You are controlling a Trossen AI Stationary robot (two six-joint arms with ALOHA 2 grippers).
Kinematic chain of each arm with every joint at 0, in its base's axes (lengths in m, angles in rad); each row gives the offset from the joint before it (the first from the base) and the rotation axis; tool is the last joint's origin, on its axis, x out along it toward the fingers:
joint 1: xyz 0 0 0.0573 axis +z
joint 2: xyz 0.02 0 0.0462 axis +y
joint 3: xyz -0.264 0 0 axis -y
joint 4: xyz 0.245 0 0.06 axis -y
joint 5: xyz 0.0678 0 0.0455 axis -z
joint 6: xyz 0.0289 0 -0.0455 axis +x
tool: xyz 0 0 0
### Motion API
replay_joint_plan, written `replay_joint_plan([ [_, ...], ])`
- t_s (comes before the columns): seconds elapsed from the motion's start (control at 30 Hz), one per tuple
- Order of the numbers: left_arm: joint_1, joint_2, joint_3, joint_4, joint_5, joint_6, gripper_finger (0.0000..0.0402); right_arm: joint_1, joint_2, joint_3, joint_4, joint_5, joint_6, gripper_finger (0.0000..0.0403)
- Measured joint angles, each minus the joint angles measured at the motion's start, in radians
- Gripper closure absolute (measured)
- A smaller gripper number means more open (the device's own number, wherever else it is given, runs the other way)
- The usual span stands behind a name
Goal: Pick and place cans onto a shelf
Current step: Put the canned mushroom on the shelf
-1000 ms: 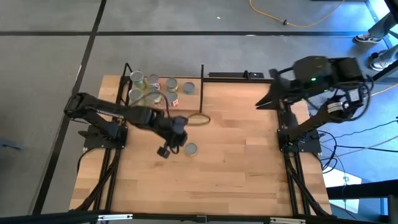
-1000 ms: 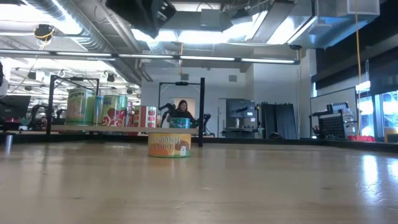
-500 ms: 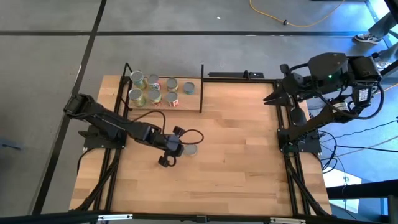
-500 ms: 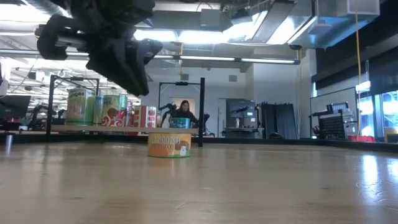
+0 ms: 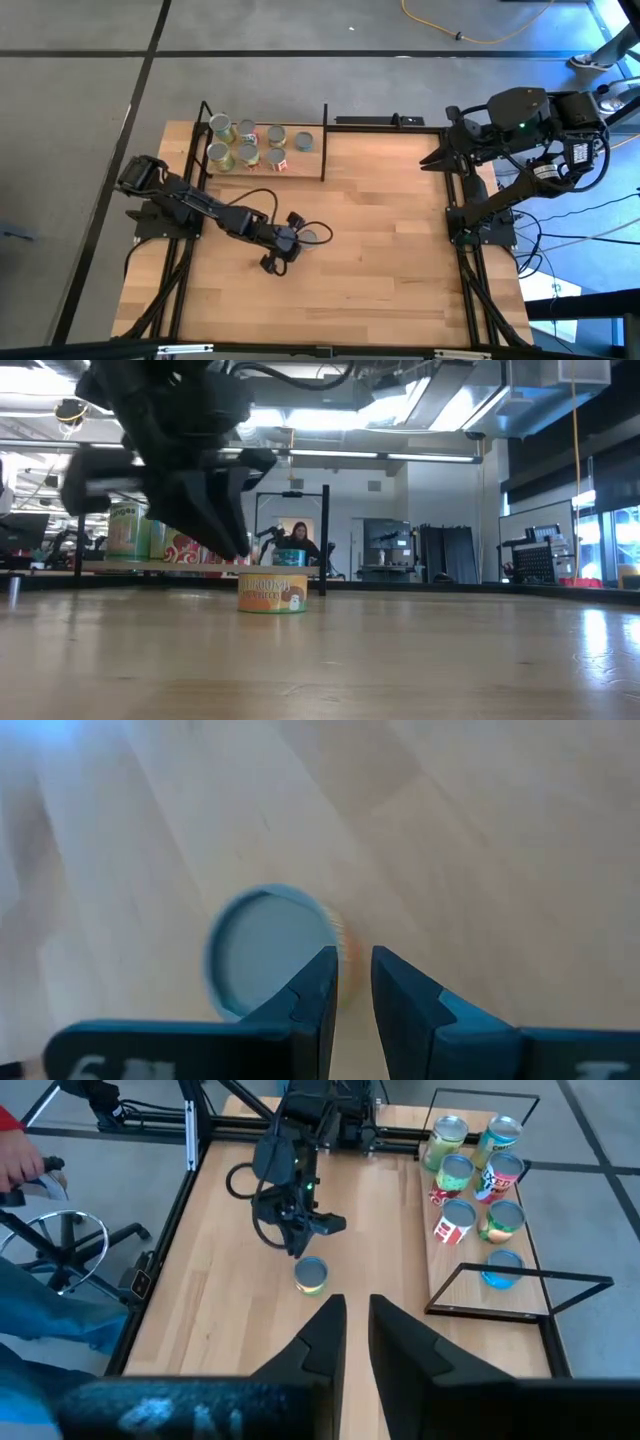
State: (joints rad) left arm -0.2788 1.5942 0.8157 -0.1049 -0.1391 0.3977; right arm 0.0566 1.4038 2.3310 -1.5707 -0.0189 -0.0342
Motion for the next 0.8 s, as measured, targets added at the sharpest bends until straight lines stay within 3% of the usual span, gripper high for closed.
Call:
replay_joint_plan([
  [0.8, 0.021, 0.024, 0.020, -0.016, -0.030, 0.030, 0.0343, 0.000, 0.001, 0.000, 0.000, 0.000, 0.004, 0.0353],
])
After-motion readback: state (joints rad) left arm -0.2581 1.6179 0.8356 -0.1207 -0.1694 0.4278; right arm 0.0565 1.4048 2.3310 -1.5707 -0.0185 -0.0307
